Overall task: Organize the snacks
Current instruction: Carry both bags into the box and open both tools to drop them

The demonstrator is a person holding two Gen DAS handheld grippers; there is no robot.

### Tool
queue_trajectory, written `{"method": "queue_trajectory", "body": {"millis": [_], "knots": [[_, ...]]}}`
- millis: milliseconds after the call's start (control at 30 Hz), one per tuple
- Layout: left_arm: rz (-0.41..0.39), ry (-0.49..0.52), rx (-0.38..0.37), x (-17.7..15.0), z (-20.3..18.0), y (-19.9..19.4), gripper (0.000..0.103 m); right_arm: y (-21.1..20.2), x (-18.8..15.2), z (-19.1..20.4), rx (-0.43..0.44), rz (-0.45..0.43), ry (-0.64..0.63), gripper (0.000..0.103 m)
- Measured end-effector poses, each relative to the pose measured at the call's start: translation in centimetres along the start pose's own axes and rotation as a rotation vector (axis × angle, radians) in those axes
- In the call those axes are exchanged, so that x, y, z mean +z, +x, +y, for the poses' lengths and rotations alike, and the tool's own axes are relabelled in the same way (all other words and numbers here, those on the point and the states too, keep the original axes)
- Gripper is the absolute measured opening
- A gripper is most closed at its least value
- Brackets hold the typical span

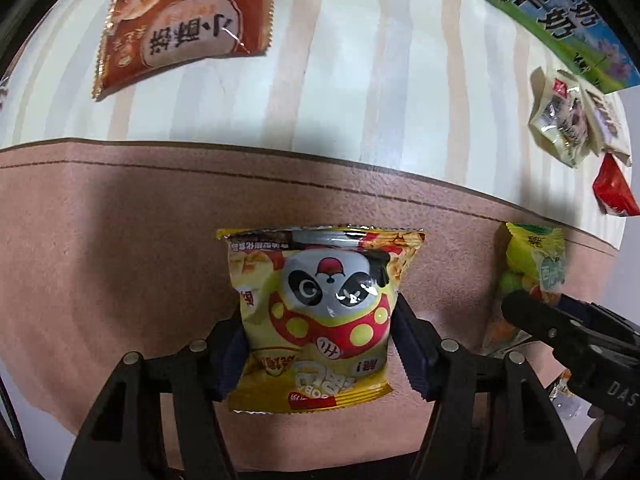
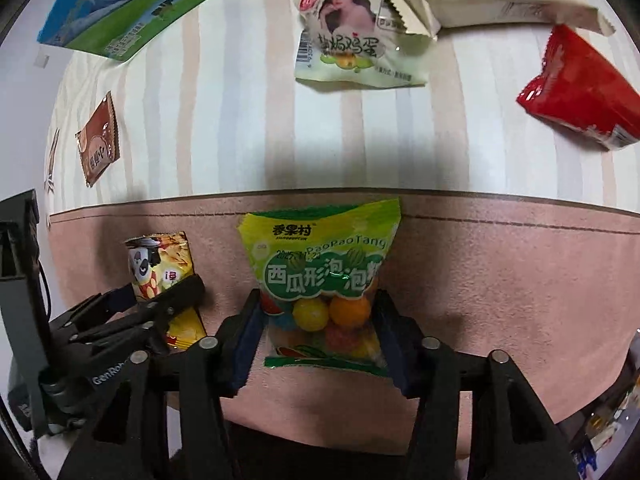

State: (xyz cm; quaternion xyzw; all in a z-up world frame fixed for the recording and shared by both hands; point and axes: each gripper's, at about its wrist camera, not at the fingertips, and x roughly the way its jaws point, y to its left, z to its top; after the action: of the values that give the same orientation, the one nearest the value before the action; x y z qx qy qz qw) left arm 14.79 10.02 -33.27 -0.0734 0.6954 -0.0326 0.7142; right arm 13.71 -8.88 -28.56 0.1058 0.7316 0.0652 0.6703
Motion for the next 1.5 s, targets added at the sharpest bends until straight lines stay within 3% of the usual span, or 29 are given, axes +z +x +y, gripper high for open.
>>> {"method": "queue_trajectory", "body": {"millis": [133,233,400,500,667,867,967,1200,1367,1500], "knots": [[-0.025,0.002,0.002,-0.6,0.3,-0.1,0.062,0.9,-0.6,0.8,-0.037,-0.007,-0.022,0.059],[-0.054,-0.005,-0.007,-2.2,-0.2,-1.6,0.054,1.0,-1.8,2.7,-0.084,-0.042,-0.059,0.052],[-0.077,-0.01,-0.08,-3.6,-0.9,-4.7,0.051,-0.7,-3.2,2.0,-0.042,-0.081,-0.057,0.049],[-0.125,0.004,-0.128,-3.6,-2.1,-8.1,0.051,-4.1,-3.5,1.7,0.008,-0.119,-0.052,0.049],[-0.267,0.045,-0.214,-2.1,-4.8,-17.0,0.051,-11.3,-2.4,1.5,0.087,-0.226,-0.057,0.049],[-0.394,0.132,-0.262,2.9,-6.8,-25.4,0.051,-20.4,0.9,1.7,0.119,-0.393,-0.071,0.049],[-0.425,0.165,-0.238,6.1,-7.4,-27.9,0.051,-23.8,4.4,1.5,0.106,-0.434,-0.063,0.049],[-0.337,0.15,-0.185,14.5,-7.9,-26.8,0.051,-25.5,12.6,1.5,0.036,-0.395,-0.047,0.049],[-0.198,0.09,-0.144,19.8,-6.8,-22.9,0.051,-22.5,17.6,0.8,-0.017,-0.309,-0.023,0.049],[-0.099,0.059,-0.099,21.7,-5.8,-19.4,0.051,-19.7,19.5,0.6,-0.052,-0.237,-0.022,0.049]]}}
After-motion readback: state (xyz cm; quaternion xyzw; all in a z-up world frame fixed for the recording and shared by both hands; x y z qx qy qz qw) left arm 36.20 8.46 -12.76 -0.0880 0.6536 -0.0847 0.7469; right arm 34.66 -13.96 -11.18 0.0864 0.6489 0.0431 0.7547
